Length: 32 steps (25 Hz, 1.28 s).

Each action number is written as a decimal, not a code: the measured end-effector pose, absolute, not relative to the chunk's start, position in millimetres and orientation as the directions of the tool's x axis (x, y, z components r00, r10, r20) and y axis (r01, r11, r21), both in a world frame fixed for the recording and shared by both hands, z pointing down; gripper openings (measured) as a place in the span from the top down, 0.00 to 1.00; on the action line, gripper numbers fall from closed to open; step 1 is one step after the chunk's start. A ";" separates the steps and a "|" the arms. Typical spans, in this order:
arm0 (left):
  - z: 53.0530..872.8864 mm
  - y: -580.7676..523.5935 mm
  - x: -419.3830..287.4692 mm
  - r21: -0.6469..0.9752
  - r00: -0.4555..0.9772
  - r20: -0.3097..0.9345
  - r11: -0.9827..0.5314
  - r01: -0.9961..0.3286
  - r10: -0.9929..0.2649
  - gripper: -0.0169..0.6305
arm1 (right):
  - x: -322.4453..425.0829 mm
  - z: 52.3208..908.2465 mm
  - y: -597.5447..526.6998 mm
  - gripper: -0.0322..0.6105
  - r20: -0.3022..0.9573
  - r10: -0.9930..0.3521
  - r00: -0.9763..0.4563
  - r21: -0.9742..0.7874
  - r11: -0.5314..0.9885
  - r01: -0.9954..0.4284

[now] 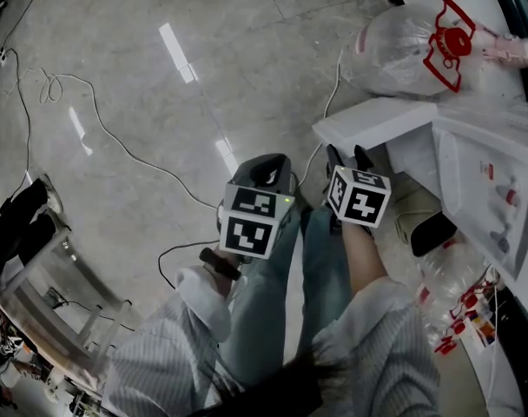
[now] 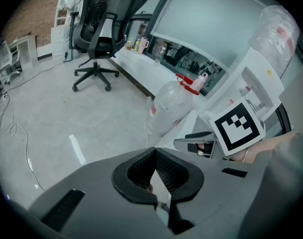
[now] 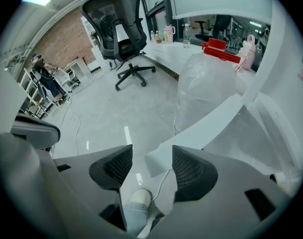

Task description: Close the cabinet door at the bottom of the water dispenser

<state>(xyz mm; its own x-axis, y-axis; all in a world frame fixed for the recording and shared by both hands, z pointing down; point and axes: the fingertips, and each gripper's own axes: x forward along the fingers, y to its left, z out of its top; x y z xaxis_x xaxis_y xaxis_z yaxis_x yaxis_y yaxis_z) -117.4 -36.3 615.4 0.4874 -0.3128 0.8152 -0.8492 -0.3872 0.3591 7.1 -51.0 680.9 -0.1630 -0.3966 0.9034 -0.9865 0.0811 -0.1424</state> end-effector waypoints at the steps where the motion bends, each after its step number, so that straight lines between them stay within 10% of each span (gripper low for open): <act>1: 616.3 -37.2 -120.0 0.359 0.485 0.816 -0.383 -0.851 -0.313 0.96 | 8.9 683.0 -51.6 0.63 0.907 -0.397 -0.142 -0.124 0.071 -0.990; 32: 616.6 -15.0 -87.4 0.382 0.539 0.806 -0.480 -0.789 -0.245 0.96 | 70.2 695.8 25.4 0.63 0.922 -0.368 0.120 0.109 -0.051 -0.993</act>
